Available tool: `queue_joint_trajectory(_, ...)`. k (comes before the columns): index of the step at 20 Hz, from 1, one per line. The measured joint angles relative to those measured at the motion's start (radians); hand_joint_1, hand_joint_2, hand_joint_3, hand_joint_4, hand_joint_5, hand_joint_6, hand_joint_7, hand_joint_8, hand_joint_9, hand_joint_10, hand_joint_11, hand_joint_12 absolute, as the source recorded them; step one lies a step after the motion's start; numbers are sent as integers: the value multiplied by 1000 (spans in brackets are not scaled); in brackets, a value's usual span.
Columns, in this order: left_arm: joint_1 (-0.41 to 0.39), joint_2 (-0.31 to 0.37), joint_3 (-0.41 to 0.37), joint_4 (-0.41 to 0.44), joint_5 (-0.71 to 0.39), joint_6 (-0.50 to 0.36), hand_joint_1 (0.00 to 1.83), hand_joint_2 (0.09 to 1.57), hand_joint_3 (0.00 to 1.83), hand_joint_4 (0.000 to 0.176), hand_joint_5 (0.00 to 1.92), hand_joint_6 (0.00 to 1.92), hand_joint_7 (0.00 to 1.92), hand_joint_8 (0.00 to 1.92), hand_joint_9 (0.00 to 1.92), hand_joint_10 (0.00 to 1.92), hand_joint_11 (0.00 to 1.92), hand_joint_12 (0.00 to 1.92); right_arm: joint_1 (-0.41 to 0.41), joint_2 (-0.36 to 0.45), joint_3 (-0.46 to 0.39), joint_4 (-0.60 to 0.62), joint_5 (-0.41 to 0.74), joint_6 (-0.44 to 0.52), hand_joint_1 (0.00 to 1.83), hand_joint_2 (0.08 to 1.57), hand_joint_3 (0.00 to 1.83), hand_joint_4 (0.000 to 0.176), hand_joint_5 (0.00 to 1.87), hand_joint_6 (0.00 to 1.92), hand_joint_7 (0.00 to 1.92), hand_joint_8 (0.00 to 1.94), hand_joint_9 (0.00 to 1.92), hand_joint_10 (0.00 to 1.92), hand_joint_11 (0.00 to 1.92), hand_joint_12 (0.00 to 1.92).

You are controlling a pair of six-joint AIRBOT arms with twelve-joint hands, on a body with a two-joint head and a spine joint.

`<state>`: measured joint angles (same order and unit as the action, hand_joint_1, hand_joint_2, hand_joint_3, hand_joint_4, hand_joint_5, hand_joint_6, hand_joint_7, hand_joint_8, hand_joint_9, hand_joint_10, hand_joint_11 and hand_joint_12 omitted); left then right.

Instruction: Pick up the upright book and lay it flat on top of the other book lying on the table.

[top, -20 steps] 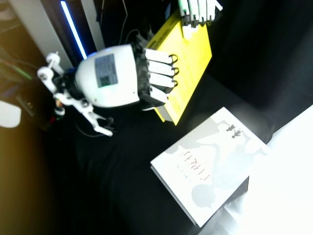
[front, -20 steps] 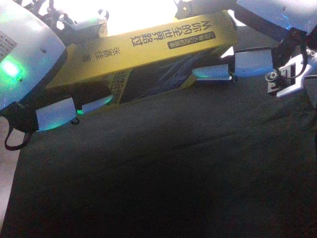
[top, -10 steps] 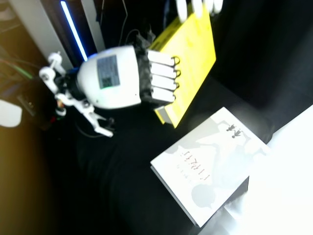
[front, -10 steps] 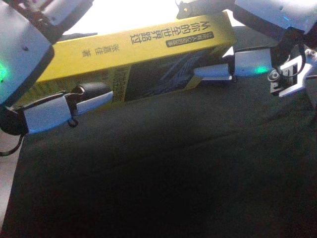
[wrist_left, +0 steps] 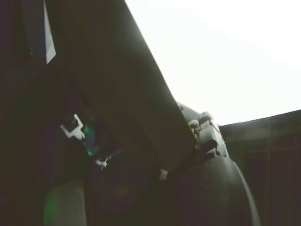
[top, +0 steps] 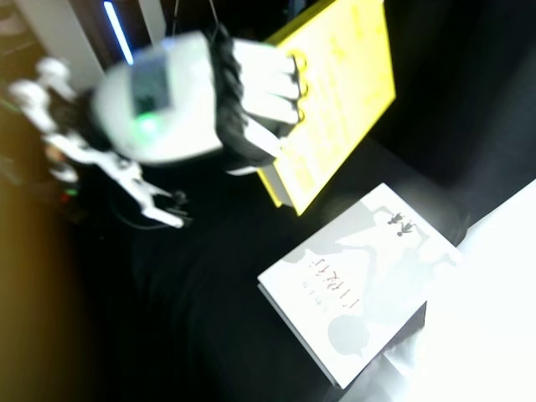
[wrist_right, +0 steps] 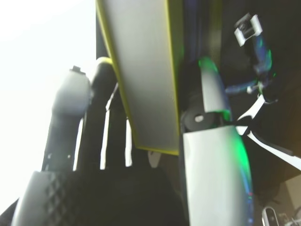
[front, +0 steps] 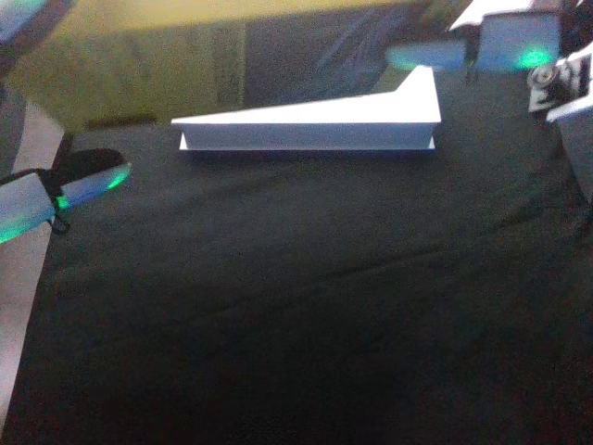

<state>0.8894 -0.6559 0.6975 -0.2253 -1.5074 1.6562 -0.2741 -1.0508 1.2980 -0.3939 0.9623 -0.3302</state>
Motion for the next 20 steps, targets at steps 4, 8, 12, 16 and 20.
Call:
queue_joint_trajectory(4, 33, 0, -3, -31, 5, 0, 657, 985, 0, 161, 0, 0, 0, 0, 0, 0, 0, 0, 20, 2, 0, 2, 11, -7, 1052, 1327, 2, 0, 604, 1556, 1224, 1849, 1435, 1890, 1514, 1921)
queue_joint_trajectory(8, 64, 0, -12, -37, 1, 0, 606, 1019, 12, 163, 23, 10, 0, 0, 0, 0, 2, 1, 42, 5, 3, 0, -23, -49, 1182, 1316, 0, 0, 527, 1416, 749, 1648, 1201, 1678, 1242, 1868)
queue_joint_trajectory(12, 93, -2, -13, -48, 1, -1, 618, 1029, 12, 173, 111, 46, 2, 1, 0, 0, 0, 0, 58, 13, 24, 14, -97, -64, 1355, 1240, 0, 0, 561, 1195, 759, 1396, 904, 1580, 1050, 1752)
queue_joint_trajectory(16, 101, -2, -13, -54, -2, 0, 618, 1020, 5, 170, 143, 56, 21, 8, 0, 0, 0, 0, 85, 13, 34, 4, -164, -65, 1355, 1242, 0, 0, 569, 1162, 741, 1436, 893, 1612, 1140, 1755)
queue_joint_trajectory(20, 101, -2, -13, -55, -11, 0, 618, 1047, 14, 140, 143, 52, 48, 16, 0, 0, 0, 0, 122, 31, 23, 30, -208, -166, 1321, 1259, 0, 0, 633, 1155, 728, 1566, 848, 1683, 971, 1920)
